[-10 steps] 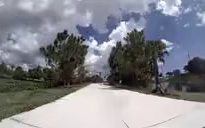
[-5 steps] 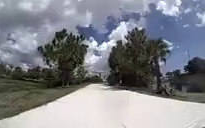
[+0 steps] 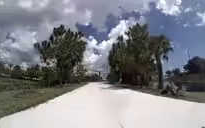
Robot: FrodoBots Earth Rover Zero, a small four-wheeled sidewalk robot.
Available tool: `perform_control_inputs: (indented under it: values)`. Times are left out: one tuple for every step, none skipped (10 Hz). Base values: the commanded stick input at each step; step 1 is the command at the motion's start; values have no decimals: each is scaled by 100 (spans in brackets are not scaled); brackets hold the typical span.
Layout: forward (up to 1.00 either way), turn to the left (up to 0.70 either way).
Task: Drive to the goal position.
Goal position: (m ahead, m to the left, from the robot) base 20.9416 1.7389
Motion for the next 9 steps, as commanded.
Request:
perform_control_inputs:
  values:
    - [70,0]
    - [70,0]
    - [70,0]
    - [70,0]
    - [70,0]
    - [70,0]
    - [70,0]
    - [70,0]
    - [70,0]
